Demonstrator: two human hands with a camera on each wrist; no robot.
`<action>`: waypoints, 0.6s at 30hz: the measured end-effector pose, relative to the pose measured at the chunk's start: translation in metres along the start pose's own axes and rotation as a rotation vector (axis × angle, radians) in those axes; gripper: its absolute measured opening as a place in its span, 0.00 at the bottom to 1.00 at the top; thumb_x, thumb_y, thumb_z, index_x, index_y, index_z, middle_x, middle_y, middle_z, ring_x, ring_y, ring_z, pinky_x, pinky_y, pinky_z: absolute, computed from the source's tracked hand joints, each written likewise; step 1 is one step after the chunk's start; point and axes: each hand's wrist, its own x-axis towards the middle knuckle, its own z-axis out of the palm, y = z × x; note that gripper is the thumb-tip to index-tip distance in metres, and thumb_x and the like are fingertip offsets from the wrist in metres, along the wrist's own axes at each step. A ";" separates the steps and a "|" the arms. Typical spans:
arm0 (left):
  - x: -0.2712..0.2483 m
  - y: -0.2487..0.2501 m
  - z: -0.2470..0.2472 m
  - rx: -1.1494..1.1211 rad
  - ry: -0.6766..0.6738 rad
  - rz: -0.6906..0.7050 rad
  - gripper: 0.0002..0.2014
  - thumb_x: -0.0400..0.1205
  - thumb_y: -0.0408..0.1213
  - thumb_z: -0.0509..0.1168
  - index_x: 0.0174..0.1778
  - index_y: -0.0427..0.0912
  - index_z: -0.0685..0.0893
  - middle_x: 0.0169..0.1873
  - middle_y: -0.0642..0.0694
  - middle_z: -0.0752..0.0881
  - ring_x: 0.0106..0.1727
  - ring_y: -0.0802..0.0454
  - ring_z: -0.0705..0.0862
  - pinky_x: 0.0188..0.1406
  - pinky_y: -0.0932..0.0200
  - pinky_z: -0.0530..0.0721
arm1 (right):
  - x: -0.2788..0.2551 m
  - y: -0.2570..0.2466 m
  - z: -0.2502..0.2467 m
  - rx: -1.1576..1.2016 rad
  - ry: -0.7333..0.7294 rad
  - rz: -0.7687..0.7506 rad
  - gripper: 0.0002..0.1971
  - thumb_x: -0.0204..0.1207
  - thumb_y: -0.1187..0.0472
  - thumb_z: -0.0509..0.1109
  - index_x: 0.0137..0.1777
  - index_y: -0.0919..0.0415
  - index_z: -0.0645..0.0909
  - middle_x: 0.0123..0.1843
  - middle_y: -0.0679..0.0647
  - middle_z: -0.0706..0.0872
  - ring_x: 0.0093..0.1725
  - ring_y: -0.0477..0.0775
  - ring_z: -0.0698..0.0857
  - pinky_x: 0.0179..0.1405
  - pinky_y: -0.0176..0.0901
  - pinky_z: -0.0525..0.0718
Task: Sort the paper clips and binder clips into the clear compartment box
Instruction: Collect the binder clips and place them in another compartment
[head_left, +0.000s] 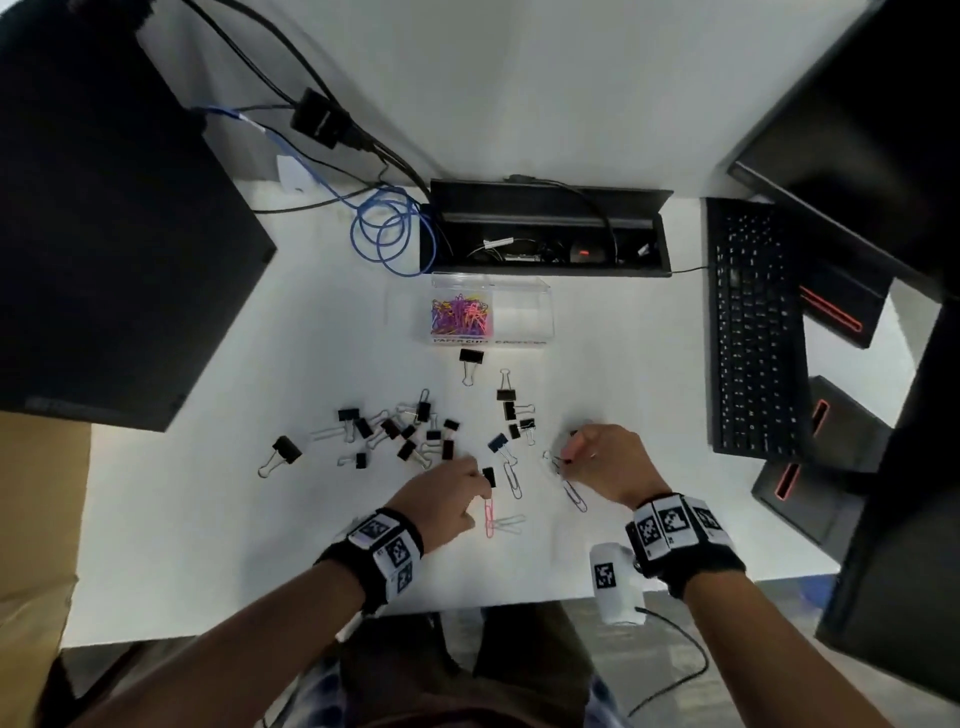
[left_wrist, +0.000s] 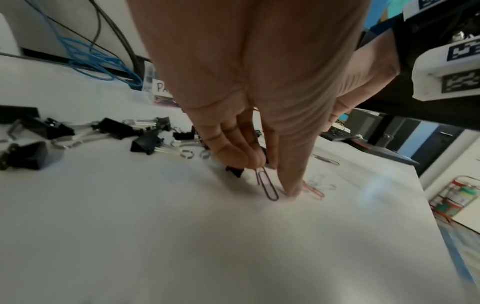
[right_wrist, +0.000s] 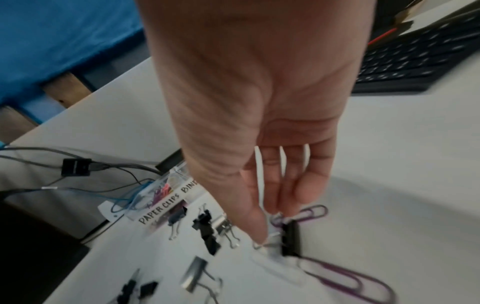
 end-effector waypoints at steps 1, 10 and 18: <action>0.001 0.002 0.001 0.034 0.006 0.013 0.14 0.77 0.36 0.69 0.59 0.46 0.82 0.55 0.52 0.77 0.52 0.55 0.79 0.49 0.59 0.80 | -0.002 0.006 0.004 -0.041 0.022 0.017 0.05 0.66 0.65 0.78 0.38 0.55 0.87 0.33 0.37 0.84 0.37 0.38 0.82 0.34 0.18 0.72; -0.003 0.020 0.016 0.053 0.101 -0.130 0.12 0.80 0.49 0.62 0.48 0.44 0.80 0.43 0.52 0.73 0.41 0.56 0.74 0.45 0.57 0.80 | -0.009 0.041 0.028 -0.062 0.117 -0.004 0.11 0.61 0.60 0.79 0.25 0.61 0.81 0.27 0.52 0.86 0.33 0.52 0.85 0.36 0.40 0.81; 0.004 0.051 0.032 -0.055 0.306 -0.288 0.08 0.85 0.36 0.60 0.47 0.38 0.82 0.48 0.43 0.77 0.45 0.44 0.83 0.47 0.52 0.82 | -0.002 0.040 0.034 -0.188 0.029 -0.216 0.12 0.75 0.63 0.67 0.29 0.62 0.78 0.34 0.57 0.83 0.38 0.58 0.83 0.32 0.41 0.79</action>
